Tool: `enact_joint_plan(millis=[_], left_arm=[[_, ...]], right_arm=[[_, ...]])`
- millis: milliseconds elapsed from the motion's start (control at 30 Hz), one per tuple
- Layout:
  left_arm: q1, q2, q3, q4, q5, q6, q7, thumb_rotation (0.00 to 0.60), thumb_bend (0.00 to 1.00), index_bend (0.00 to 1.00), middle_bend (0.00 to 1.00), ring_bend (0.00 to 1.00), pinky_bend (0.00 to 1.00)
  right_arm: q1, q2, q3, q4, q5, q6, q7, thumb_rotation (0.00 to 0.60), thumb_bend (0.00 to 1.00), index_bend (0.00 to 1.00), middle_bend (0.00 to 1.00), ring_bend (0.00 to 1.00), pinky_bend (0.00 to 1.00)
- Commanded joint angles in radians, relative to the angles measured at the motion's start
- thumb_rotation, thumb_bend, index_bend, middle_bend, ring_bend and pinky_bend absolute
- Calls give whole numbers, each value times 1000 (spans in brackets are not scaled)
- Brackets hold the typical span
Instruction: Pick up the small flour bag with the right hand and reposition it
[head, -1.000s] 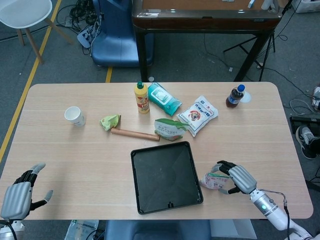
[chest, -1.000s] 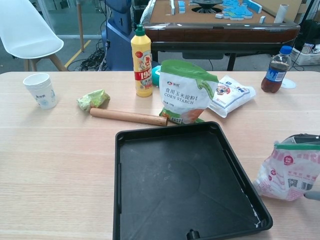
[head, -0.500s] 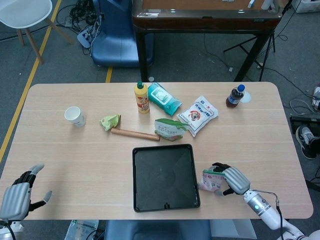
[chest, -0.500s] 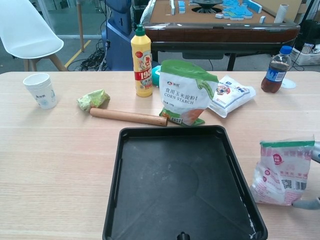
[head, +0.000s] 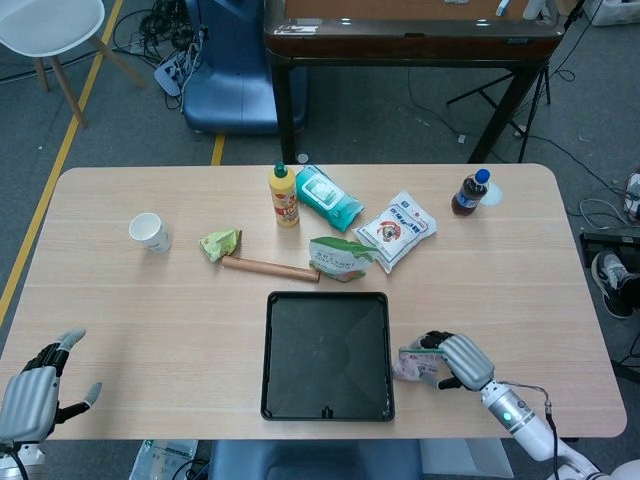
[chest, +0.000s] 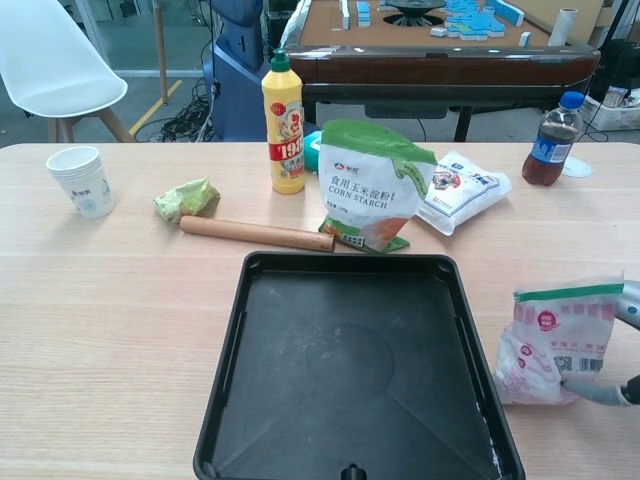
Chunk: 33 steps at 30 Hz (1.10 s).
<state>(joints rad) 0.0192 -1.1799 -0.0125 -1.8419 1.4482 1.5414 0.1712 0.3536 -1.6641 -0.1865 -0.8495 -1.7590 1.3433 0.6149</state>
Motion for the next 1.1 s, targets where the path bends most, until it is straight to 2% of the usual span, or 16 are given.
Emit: enact_joint_plan(millis=[33,100,300,433,533,767,900,1100], left_arm=[[0,0,0,0,1,1,0,600,238,147,177,198,274],[0,1,0,-1,1,0,0,600,238,147,176,198,274],[-3,4,0,-8,6,-2,9,600,238,147,176,198,274],[-7,7,0,-14,10,-6,17,600,238,147,176,198,274],[-12,12,1,-20,14,-14,23,600,238,147,176,197,274],[-19,22,2,-32,31,-16,27,600,238,147,176,195,274],[-22,26,3,-33,34,-21,26,600,238,147,176,195,273],[-26,29,2,-30,34,-26,22,600,238,147,176,194,272]], right_arm=[[-6,-3,9,10,2,25,5,600,630,588,553,445,574],[-10,0,12,12,0,42,7,600,655,623,583,487,626],[-9,57,24,-30,-10,96,-7,600,665,682,632,559,697],[18,139,31,-127,-21,97,-46,600,665,684,636,575,711],[56,224,41,-237,-29,69,-98,600,665,684,636,576,711],[181,441,77,-544,-26,-87,-236,600,665,684,637,594,728],[249,525,100,-654,-2,-205,-315,600,665,684,639,596,730],[330,592,129,-757,46,-368,-426,600,665,684,639,596,731]])
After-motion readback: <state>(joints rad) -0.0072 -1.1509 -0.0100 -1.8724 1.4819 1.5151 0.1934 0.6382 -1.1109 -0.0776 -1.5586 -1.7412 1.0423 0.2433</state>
